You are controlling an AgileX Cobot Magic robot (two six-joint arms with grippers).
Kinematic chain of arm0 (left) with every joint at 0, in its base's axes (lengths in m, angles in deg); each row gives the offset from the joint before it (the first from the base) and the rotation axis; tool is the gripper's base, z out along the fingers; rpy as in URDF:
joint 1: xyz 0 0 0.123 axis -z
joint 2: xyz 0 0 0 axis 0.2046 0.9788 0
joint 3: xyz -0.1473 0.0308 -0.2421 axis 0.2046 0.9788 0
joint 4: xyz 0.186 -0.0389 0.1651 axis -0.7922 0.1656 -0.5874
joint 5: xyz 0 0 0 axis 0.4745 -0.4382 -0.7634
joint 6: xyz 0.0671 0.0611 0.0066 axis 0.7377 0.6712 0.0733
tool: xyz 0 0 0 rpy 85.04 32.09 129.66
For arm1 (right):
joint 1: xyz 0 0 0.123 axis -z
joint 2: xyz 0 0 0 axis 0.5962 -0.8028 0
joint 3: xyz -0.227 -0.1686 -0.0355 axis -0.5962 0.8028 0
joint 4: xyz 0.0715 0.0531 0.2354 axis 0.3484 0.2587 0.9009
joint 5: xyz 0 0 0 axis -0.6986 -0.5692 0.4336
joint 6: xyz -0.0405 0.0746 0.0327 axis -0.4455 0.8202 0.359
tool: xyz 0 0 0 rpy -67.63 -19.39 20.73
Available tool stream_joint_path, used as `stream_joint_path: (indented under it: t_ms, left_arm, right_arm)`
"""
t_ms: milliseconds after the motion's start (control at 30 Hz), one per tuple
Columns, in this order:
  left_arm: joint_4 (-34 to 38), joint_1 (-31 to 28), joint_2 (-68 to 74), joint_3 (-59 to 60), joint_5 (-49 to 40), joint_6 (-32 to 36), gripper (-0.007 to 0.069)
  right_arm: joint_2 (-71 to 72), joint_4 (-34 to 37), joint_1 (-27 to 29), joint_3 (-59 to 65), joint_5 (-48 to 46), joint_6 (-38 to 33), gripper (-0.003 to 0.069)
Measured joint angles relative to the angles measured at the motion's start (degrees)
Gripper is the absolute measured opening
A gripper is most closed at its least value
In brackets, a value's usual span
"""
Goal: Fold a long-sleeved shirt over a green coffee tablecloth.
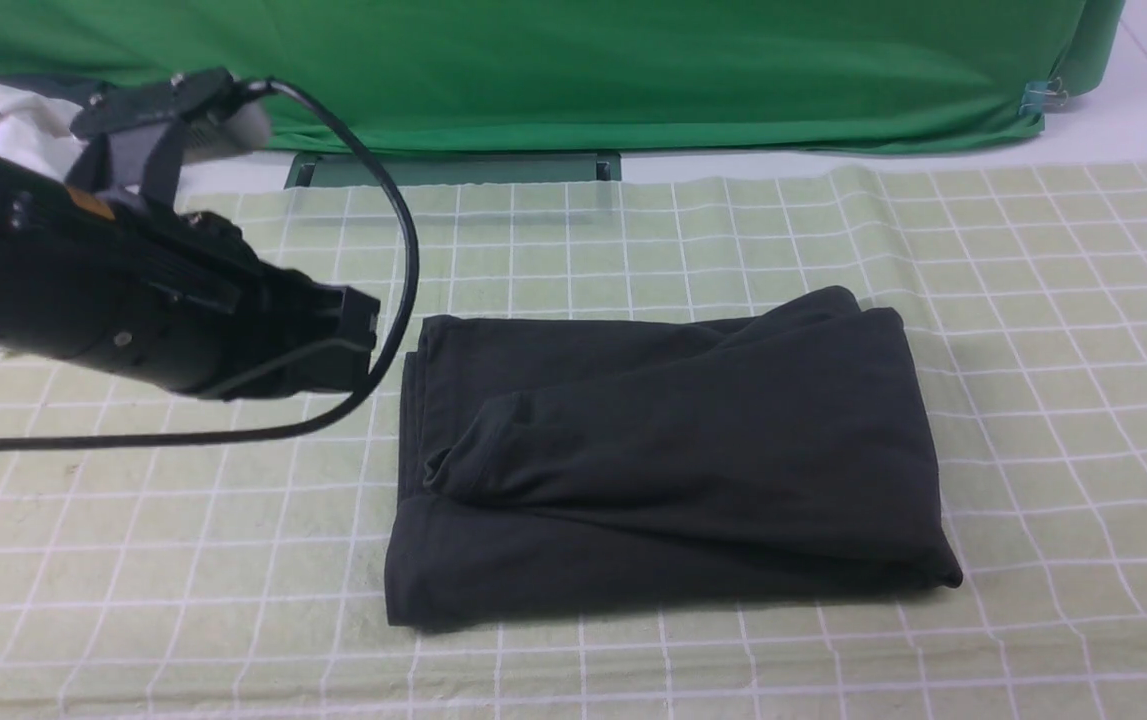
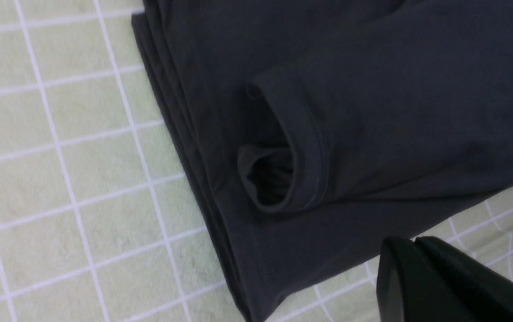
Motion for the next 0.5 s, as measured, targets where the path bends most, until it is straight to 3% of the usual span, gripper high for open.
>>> stream_joint_path:
  t_ms: [300, 500]
  left_arm:
    - [-3.3, 0.0, 0.0, -0.1, 0.0, 0.1, 0.0011]
    - [-4.4, 0.0, 0.0, -0.1, -1.3, 0.1, 0.0011]
  right_arm:
    - [7.9, 0.0, 12.2, 13.0, 2.6, 0.0, 0.012]
    - [8.2, -0.7, 16.2, 15.3, 1.4, 0.0, 0.0134]
